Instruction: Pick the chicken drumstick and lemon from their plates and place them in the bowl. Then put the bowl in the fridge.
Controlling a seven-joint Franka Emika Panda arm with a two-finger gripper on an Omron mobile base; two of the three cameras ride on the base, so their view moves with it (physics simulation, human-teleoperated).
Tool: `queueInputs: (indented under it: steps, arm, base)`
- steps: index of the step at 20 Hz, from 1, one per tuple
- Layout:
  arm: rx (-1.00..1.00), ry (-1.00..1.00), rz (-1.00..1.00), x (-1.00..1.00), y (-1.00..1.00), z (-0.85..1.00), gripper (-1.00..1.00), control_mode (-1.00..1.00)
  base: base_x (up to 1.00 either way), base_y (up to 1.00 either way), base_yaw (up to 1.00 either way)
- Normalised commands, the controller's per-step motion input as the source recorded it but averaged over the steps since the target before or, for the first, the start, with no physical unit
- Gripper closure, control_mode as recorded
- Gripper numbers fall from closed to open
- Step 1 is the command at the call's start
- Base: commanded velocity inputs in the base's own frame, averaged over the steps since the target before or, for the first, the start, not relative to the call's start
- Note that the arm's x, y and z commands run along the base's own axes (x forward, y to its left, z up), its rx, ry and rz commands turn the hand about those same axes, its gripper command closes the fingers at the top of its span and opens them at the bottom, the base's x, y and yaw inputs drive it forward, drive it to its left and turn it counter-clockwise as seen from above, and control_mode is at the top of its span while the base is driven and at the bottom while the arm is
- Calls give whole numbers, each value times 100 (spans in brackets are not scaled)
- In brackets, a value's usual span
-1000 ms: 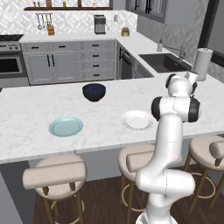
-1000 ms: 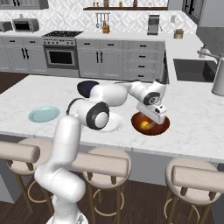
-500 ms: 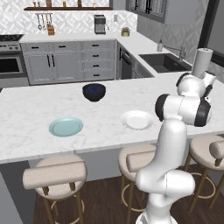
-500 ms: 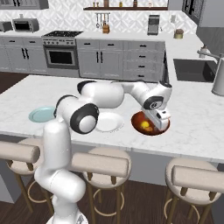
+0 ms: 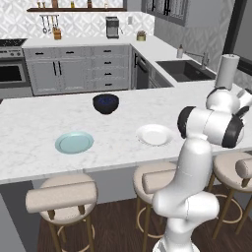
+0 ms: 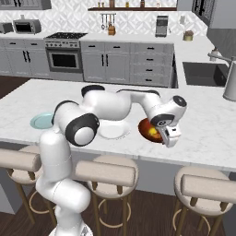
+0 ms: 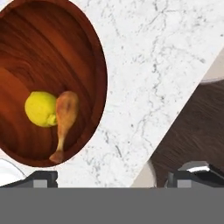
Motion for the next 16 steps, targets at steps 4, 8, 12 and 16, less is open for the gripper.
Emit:
queueInputs:
  steps: [4,8,12,16]
  arm:
    - [6,-4,0,3,-24,-20,-100,-100]
    - [7,0,0,8,-34,-47,-100,-100]
    - [7,-3,0,23,-11,-49,-100,-100]
    - [3,-3,0,28,0,-27,-100,-100]
  base:
    - [0,0,0]
    - [0,0,0]
    - [0,0,0]
    - [0,0,0]
